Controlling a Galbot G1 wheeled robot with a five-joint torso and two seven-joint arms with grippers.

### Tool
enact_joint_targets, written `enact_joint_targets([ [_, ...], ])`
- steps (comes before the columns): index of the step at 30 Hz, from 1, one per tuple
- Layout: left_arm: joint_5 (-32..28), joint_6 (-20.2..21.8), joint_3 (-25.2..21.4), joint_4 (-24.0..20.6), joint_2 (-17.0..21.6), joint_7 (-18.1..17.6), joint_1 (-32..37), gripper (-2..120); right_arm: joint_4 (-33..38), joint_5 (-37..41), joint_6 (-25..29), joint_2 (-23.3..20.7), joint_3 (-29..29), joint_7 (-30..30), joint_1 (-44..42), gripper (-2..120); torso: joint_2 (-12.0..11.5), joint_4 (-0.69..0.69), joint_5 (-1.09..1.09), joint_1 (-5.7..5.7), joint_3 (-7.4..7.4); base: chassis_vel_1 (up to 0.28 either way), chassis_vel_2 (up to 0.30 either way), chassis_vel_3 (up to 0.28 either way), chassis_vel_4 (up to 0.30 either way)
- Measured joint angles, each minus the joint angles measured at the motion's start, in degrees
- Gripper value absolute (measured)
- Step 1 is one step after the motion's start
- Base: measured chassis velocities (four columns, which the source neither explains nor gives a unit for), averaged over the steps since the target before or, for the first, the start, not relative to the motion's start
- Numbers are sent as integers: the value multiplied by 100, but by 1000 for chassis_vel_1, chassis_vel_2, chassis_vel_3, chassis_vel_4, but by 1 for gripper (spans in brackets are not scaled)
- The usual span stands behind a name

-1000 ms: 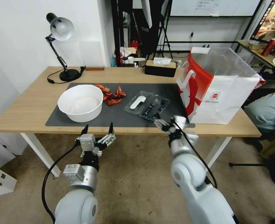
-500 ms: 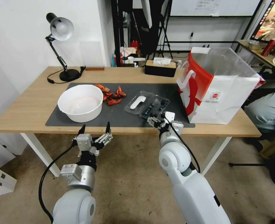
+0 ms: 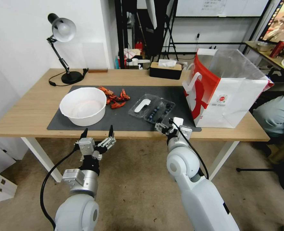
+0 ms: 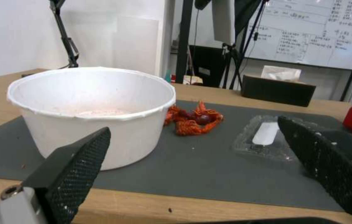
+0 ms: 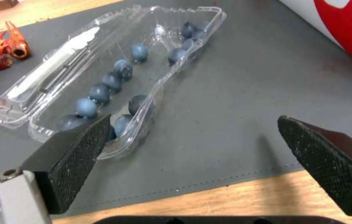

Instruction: Close the takeout container lid, then place the container into the takeout bag.

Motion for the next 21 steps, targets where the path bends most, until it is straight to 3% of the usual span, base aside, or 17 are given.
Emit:
enact_joint_targets([
  [21, 13, -159, 8, -9, 1, -6, 59, 100, -28, 559, -245, -121, 171, 289, 188, 100, 0, 0, 0, 0, 0, 0, 0, 0, 0],
])
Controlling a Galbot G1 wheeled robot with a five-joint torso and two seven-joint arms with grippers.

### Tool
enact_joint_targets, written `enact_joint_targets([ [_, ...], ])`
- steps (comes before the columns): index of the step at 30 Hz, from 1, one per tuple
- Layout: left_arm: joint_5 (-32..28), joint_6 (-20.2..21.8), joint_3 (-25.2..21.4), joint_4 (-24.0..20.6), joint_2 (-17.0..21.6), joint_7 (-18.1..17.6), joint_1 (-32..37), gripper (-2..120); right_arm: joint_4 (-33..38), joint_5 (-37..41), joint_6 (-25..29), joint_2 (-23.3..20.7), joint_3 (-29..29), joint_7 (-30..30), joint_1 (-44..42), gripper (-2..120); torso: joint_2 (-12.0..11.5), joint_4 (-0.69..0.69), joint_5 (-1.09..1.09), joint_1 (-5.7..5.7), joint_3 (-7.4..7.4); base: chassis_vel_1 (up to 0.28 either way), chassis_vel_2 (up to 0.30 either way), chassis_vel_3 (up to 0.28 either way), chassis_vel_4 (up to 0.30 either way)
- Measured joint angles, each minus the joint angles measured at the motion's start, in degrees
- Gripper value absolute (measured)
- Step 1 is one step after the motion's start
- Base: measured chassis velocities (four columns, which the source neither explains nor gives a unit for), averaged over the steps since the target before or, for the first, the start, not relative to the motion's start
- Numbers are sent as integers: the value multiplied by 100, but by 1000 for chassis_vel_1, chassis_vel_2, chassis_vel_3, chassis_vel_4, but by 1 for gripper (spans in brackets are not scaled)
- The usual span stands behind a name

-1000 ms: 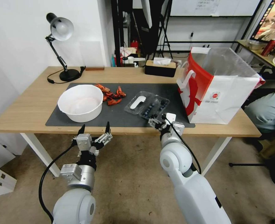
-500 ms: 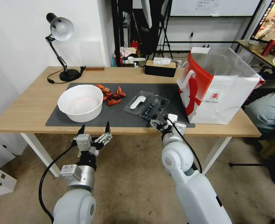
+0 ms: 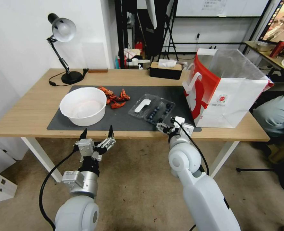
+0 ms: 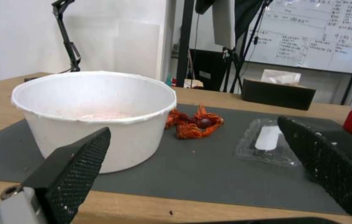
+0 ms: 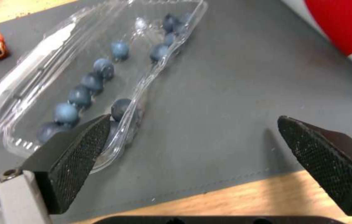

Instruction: Close the takeout container lid, then place the container into the takeout bag.

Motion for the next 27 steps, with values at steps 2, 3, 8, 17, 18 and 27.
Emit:
enact_joint_targets([
  [2, 1, -9, 0, 2, 0, -1, -5, 100, 13, 23, -27, -24, 21, 10, 4, 100, 0, 0, 0, 0, 0, 0, 0, 0, 0],
  [3, 2, -12, 3, 4, 0, -2, -9, 100, 28, 59, -65, -46, 44, 25, 6, 100, 0, 0, 0, 0, 0, 0, 0, 0, 0],
  [8, 2, -13, 9, 5, 0, -3, -14, 100, 70, 120, -113, -107, 112, 51, 7, 100, 0, 0, 0, 0, 0, 0, 0, 0, 0],
  [17, 2, -15, 24, 7, 0, -7, -19, 100, 116, 255, -161, -257, 322, 55, -8, 100, 0, 0, 0, 0, 0, 0, 0, 0, 0],
  [18, 2, -15, 27, 7, 0, -7, -19, 100, 119, 261, -161, -267, 350, 55, -9, 100, 0, 0, 0, 0, 0, 0, 0, 0, 0],
  [27, 8, -31, 29, 7, 0, -7, -10, 100, 266, 351, 34, -336, 481, -114, -51, 100, -2, 0, 0, 0, 0, 0, 0, 0, 0],
])
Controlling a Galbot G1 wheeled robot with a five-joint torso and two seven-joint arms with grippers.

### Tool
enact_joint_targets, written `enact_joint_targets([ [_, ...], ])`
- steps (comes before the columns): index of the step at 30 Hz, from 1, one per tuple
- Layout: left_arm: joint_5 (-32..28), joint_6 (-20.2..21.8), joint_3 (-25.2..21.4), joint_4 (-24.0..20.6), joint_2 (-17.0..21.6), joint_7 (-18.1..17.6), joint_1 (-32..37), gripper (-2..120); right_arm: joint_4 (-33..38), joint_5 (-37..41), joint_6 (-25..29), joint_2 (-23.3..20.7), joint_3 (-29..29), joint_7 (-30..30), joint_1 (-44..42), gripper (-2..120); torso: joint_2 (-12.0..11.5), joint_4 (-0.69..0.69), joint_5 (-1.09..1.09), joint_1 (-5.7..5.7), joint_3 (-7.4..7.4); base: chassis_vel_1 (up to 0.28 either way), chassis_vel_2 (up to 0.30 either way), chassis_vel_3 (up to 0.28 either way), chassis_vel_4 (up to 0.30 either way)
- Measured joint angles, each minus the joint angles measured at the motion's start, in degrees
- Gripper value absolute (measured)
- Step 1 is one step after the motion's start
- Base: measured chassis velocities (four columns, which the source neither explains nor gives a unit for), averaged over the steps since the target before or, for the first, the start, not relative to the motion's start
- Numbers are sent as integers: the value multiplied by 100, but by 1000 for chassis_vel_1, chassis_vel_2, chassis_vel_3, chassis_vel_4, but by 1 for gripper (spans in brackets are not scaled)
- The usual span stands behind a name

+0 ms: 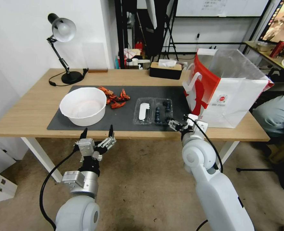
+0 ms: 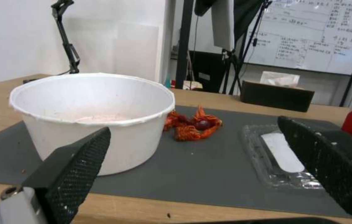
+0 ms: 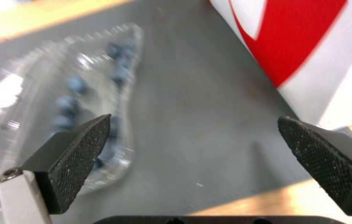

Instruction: Close the takeout container lid, then place the container into the takeout bag.

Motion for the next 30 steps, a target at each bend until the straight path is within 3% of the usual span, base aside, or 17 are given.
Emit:
enact_joint_targets([
  [4, -4, -2, -10, 0, 0, -1, -3, 100, 285, -336, 552, -114, -48, -577, -285, 100, 0, -1, 0, 0, 0, 0, 0, 0, 0],
  [9, -77, -24, -25, 9, 1, -29, -22, 100, 910, -1116, 1833, -569, 85, -1773, -1225, 100, 1, -2, 1, 0, 0, 0, 0, 0, 0],
  [10, -77, -24, -25, 9, 1, -29, -22, 100, 910, -1116, 1833, -569, 85, -1773, -1225, 100, 1, -2, 1, 0, 0, 0, 0, 0, 0],
  [13, -136, -86, -42, 28, 0, -51, -36, 100, 1429, -1595, 2768, -947, 353, -2506, -2017, 100, 1, -1, 0, -1, -1, 0, 0, 0, 0],
  [15, -140, -101, -49, 35, 1, -55, -37, 100, 1469, -1731, 2986, -1001, 411, -2631, -2145, 100, 1, -2, -1, -2, 0, 0, 0, 0, 0],
  [16, -145, -122, -49, 47, 1, -59, -36, 100, 1497, -2176, 3604, -1114, 535, -2887, -2479, 100, 1, -2, 0, -2, -1, 0, 0, 0, 0],
  [18, -148, -137, -51, 57, 7, -63, -29, 100, 1469, -2660, 4229, -1179, 680, -3076, -2833, 100, 1, 0, 0, -2, -1, 0, 0, 0, 0],
  [26, -160, -203, -61, 72, 89, -80, 8, 100, 1216, -3637, 5331, -1002, 716, -2863, -3865, 100, 1, -1, 0, -1, -1, 0, 0, 0, 0],
  [30, -156, -251, -34, 72, 130, -83, 63, 100, 1094, -3752, 5440, -885, 615, -2718, -4028, 100, 1, -1, 0, -2, -1, 0, 0, 0, 0],
])
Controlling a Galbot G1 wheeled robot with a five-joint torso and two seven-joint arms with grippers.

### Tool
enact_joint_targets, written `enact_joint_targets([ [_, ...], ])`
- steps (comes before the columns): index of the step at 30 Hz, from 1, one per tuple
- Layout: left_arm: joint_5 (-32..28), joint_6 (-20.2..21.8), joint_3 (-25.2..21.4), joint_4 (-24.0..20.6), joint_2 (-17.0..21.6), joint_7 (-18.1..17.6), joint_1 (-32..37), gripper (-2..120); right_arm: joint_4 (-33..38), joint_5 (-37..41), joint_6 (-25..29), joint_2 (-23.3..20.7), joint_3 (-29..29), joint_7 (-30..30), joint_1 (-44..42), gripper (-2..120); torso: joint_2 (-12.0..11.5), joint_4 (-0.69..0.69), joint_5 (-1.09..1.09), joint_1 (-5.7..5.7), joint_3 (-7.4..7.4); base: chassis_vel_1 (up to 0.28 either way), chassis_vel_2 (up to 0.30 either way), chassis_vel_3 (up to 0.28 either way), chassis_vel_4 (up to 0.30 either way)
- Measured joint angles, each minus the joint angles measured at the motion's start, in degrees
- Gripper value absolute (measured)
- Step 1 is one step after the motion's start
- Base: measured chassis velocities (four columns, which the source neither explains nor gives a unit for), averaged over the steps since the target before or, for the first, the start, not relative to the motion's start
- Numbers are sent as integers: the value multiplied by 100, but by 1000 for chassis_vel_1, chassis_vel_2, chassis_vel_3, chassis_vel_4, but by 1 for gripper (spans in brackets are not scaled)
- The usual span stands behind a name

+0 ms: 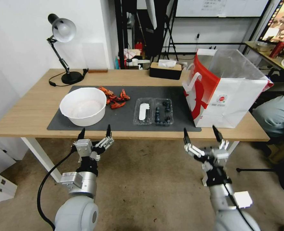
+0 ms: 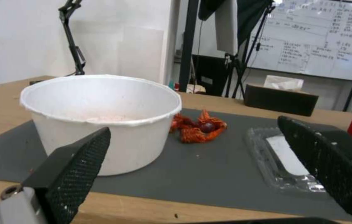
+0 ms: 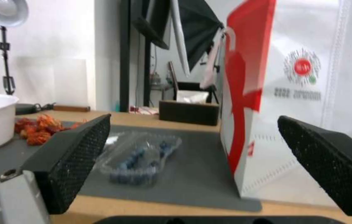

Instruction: Close the takeout container lid, then place the container into the takeout bag.

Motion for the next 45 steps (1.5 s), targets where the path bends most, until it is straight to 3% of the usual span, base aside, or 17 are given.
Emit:
enact_joint_targets([
  [7, -156, -29, 174, 96, 318, -10, -110, 100, -1, 32, -22, 42, 38, 90, 6, 100, 0, 1, 0, 0, 1, 0, 0, 0, 0],
  [10, -826, -53, 348, 218, 821, -87, -367, 100, -32, 69, -52, 75, 36, 124, 19, 100, 0, 0, -2, 1, 1, 0, 0, 0, 0],
  [11, -826, -53, 348, 218, 821, -87, -367, 100, -32, 69, -52, 75, 36, 124, 19, 100, 0, 0, -2, 1, 1, 0, 0, 0, 0],
  [14, -2101, 80, 650, 221, 1310, -284, -603, 100, -101, 84, -95, 125, 17, 154, 61, 100, 0, 0, -1, 1, 1, 0, 0, 0, 0],
  [15, -2101, 80, 650, 221, 1310, -284, -603, 100, -101, 84, -95, 125, 17, 154, 61, 100, 0, 0, -1, 1, 1, 0, 0, 0, 0],
  [18, -3610, 398, 1017, 97, 1575, -653, -938, 100, -146, 116, -151, 142, 19, 180, 97, 100, 0, 1, 1, 1, 1, 0, 0, 0, 0],
  [19, -3610, 398, 1017, 97, 1575, -653, -938, 100, -146, 116, -151, 142, 19, 180, 97, 100, 0, 1, 1, 1, 1, 0, 0, 0, 0],
  [20, -3986, 488, 1099, 74, 1601, -795, -1052, 100, -151, 124, -162, 147, 30, 188, 97, 100, 0, 1, 0, 1, 1, 0, 0, 0, 0],
  [22, -5187, 746, 1330, 50, 1629, -1334, -1443, 100, -164, 139, -194, 175, 87, 216, 93, 100, 0, 0, 0, 2, 1, 0, 0, 0, 0],
  [23, -5187, 746, 1330, 50, 1629, -1334, -1443, 100, -164, 139, -194, 175, 87, 216, 93, 100, 0, 0, 0, 2, 1, 0, 0, 0, 0],
  [25, -6583, 960, 1507, 97, 1621, -1960, -1894, 100, -185, 144, -217, 206, 158, 237, 94, 100, 0, 0, 1, 2, 1, 0, 0, 0, 0],
  [26, -7007, 990, 1572, 153, 1601, -2176, -2070, 100, -192, 145, -229, 218, 185, 247, 97, 100, 0, -1, 0, 2, 1, 0, 0, 0, 0],
  [28, -7270, 1009, 1620, 216, 1581, -2329, -2199, 100, -198, 146, -239, 224, 206, 255, 100, 100, 0, 1, 0, 2, 1, 0, 0, 0, 0],
  [30, -7926, 1014, 1776, 451, 1468, -2792, -2638, 100, -223, 147, -264, 248, 259, 272, 114, 100, 0, -1, 1, 2, 1, 0, 0, 0, 0],
  [35, -8340, 932, 1959, 869, 1186, -3112, -3196, 100, -240, 155, -312, 277, 342, 308, 132, 100, 0, 0, 1, 2, 1, 0, 0, 0, 0],
  [45, -8454, 894, 2043, 1450, 851, -3478, -3674, 100, -264, 207, -400, 264, 441, 372, 228, 100, 0, 0, 0, 2, 1, 0, 0, 0, 0],
])
